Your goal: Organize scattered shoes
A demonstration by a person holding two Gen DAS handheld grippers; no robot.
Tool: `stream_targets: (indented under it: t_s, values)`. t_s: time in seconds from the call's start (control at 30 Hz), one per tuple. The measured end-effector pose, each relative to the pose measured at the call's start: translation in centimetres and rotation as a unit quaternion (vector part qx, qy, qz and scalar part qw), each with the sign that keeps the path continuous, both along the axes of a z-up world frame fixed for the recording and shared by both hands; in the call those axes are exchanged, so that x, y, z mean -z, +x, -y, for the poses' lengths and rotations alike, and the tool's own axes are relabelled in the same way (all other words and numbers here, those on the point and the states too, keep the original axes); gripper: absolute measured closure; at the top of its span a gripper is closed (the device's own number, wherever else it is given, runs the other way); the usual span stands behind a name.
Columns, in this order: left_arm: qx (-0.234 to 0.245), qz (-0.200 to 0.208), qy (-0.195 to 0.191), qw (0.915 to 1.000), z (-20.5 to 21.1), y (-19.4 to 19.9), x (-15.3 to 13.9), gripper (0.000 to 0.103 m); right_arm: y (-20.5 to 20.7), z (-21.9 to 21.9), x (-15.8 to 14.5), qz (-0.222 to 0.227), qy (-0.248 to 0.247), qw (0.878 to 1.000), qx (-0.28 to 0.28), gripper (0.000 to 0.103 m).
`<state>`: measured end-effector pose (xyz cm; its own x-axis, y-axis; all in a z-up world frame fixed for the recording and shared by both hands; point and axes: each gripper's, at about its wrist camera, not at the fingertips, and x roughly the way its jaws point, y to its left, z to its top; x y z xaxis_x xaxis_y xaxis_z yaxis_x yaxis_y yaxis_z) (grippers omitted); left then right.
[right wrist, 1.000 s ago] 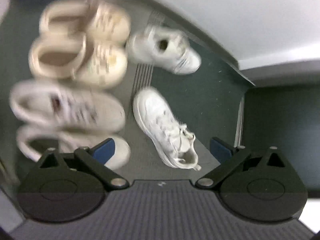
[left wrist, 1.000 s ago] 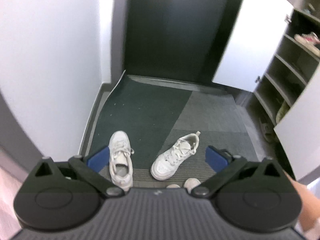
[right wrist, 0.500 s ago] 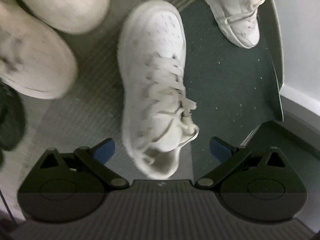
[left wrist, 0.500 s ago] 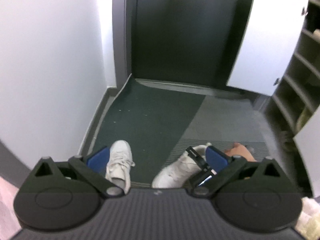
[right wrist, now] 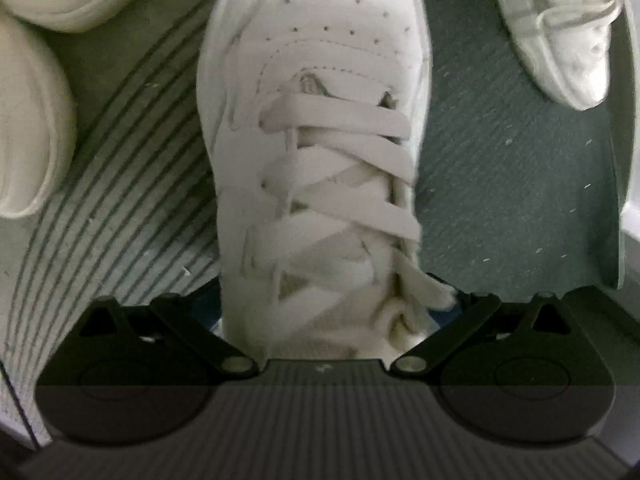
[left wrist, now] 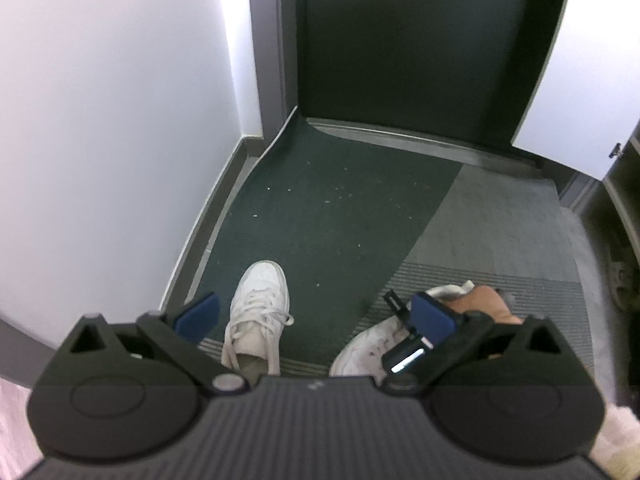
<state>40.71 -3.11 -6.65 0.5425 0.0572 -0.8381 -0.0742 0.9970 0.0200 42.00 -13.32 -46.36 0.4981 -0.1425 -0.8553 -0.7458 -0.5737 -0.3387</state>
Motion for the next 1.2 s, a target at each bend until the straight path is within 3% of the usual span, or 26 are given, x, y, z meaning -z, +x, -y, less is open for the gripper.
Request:
stream_targets:
  t_s: [0.1, 0.23, 0.33, 0.43, 0.47, 0.53, 0.6, 0.7, 0.8, 0.83, 0.9, 0.97, 1.1, 1.2]
  values:
    - [-0.001, -0.007, -0.008, 0.9999, -0.4, 0.0, 0.1, 0.000, 0.1, -0.7, 0.6, 0.000, -0.002, 0.999, 0.048, 0.007]
    - [-0.012, 0.000, -0.017, 0.9998, -1.6, -0.2, -0.6, 0.000, 0.3, -1.2, -0.7, -0.009, 0.017, 0.993, 0.117, 0.016]
    - [-0.021, 0.014, -0.045, 0.9987, -2.9, -1.5, -2.0, 0.000, 0.4, -1.4, -2.0, -0.017, 0.038, 0.985, 0.168, 0.017]
    - [-0.023, 0.033, -0.048, 0.9980, -3.6, -2.7, -3.3, 0.000, 0.8, -1.6, -4.2, -0.023, 0.092, 0.966, 0.239, 0.018]
    - [-0.024, 0.038, -0.049, 0.9978, -3.8, -3.1, -3.8, 0.000, 1.3, -1.7, -5.1, -0.026, 0.119, 0.954, 0.274, 0.018]
    - [-0.029, 0.045, -0.056, 0.9970, -4.3, -3.8, -4.3, 0.000, 2.3, -1.8, -7.1, -0.035, 0.178, 0.919, 0.351, 0.018]
    - [-0.035, 0.051, -0.064, 0.9960, -4.9, -4.4, -4.9, 0.000, 3.6, -1.7, -8.9, -0.053, 0.235, 0.866, 0.439, 0.018]
    - [-0.038, 0.064, -0.072, 0.9946, -5.6, -5.3, -5.8, 0.000, 5.8, -0.8, -11.2, -0.109, 0.308, 0.744, 0.584, 0.018]
    - [-0.044, 0.080, -0.070, 0.9934, -6.3, -6.0, -6.7, 0.000, 6.5, 0.2, -11.5, -0.142, 0.355, 0.629, 0.677, 0.017]
    - [-0.046, 0.081, -0.070, 0.9932, -6.4, -6.0, -6.8, 0.000, 6.5, 0.4, -11.3, -0.144, 0.363, 0.598, 0.700, 0.017]
    - [-0.053, 0.084, -0.071, 0.9926, -6.7, -6.0, -7.1, 0.000, 6.1, 0.2, -10.2, -0.138, 0.367, 0.555, 0.733, 0.017]
    - [-0.065, 0.086, -0.075, 0.9913, -7.1, -6.0, -7.5, 0.000, 5.4, 0.1, -9.2, -0.125, 0.364, 0.538, 0.750, 0.017]
    - [-0.065, 0.098, -0.090, 0.9890, -7.5, -6.5, -8.6, 0.000, 2.8, -1.0, -8.4, -0.079, 0.383, 0.540, 0.745, 0.017]
    - [-0.059, 0.113, -0.084, 0.9883, -7.9, -7.1, -9.6, 0.000, 0.7, -1.4, -8.7, -0.063, 0.439, 0.531, 0.722, 0.014]
